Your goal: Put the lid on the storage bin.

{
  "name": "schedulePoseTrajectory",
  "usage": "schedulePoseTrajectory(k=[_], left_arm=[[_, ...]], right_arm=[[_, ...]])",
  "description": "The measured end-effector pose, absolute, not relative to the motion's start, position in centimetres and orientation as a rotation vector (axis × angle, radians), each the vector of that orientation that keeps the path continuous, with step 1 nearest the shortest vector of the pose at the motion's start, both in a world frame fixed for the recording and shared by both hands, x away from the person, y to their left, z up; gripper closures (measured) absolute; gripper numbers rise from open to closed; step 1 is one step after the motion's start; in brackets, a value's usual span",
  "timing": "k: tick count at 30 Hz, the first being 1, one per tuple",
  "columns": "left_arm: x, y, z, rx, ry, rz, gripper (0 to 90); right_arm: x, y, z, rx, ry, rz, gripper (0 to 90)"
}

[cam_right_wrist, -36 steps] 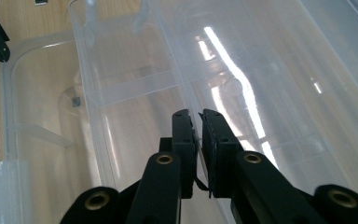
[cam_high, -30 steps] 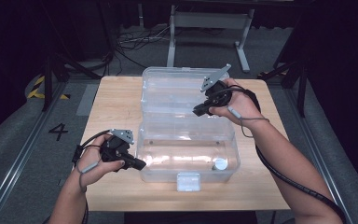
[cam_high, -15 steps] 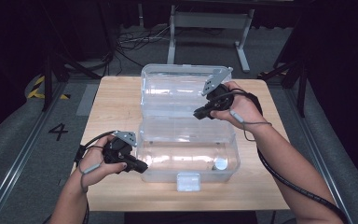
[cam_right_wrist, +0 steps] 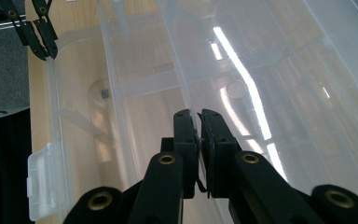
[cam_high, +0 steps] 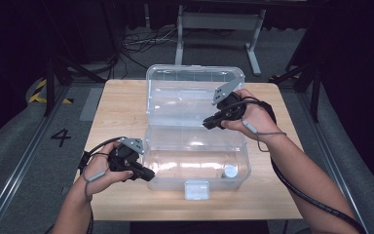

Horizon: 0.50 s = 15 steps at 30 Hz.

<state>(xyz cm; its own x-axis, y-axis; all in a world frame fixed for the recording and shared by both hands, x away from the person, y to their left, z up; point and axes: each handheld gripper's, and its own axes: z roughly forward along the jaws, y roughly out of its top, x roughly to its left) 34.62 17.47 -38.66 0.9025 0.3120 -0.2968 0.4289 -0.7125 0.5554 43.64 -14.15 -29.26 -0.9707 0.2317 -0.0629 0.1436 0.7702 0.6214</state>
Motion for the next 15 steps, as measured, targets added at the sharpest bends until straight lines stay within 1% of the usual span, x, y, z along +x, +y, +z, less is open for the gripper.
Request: schedulePoseTrajectory(k=[15], left_arm=[[34.7,17.4,-38.7,2.422,0.521,-0.242,84.2]], right_arm=[[42.3,-14.2,-29.4,0.275,2.836,0.970,86.5]])
